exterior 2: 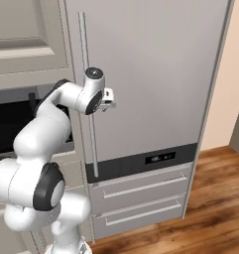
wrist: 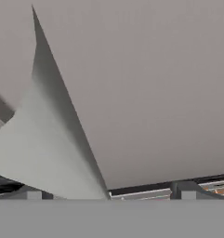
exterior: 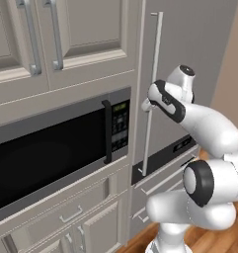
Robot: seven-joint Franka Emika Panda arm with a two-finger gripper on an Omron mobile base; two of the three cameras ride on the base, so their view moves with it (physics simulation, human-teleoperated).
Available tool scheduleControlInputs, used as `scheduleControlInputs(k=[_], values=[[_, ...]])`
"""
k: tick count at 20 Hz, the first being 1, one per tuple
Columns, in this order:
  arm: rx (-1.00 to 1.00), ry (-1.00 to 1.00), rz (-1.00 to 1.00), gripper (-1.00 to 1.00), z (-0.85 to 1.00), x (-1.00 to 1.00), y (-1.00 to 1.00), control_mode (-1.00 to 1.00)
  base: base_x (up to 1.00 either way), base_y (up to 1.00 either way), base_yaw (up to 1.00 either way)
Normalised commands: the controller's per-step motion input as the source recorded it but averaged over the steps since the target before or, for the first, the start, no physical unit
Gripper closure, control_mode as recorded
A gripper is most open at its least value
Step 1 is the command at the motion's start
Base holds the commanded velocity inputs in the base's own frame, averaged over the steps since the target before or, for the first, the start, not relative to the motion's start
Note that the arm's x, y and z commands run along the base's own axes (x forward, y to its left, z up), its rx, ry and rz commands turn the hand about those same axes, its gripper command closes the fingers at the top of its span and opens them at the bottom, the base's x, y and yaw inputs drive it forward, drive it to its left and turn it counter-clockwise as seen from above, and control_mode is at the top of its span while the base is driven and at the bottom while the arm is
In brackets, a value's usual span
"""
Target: Gather the potato and corn from the fridge and place them on a tray on the dining counter. Then gather the fishs from the fridge and place them on the other tray.
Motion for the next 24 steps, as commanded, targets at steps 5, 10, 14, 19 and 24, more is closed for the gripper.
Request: scheduleControlInputs(k=[5,10,14,19,24], values=[[0.00,-0.10,0.00,-1.00,-0.01,0.31,0.32,-1.00,0.00,0.00,0.00],[0.04,-0.36,0.00,-1.00,-0.05,-0.01,0.11,-1.00,0.00,0.00,0.00],[0.00,-0.26,0.00,-1.00,0.00,-0.08,0.42,-1.00,0.00,0.00,0.00],[0.00,0.00,0.00,-1.00,0.00,0.09,0.00,-1.00,0.00,0.00,0.00],[0.01,-0.03,0.06,-1.00,-0.02,0.32,0.00,-1.00,0.00,0.00,0.00]])
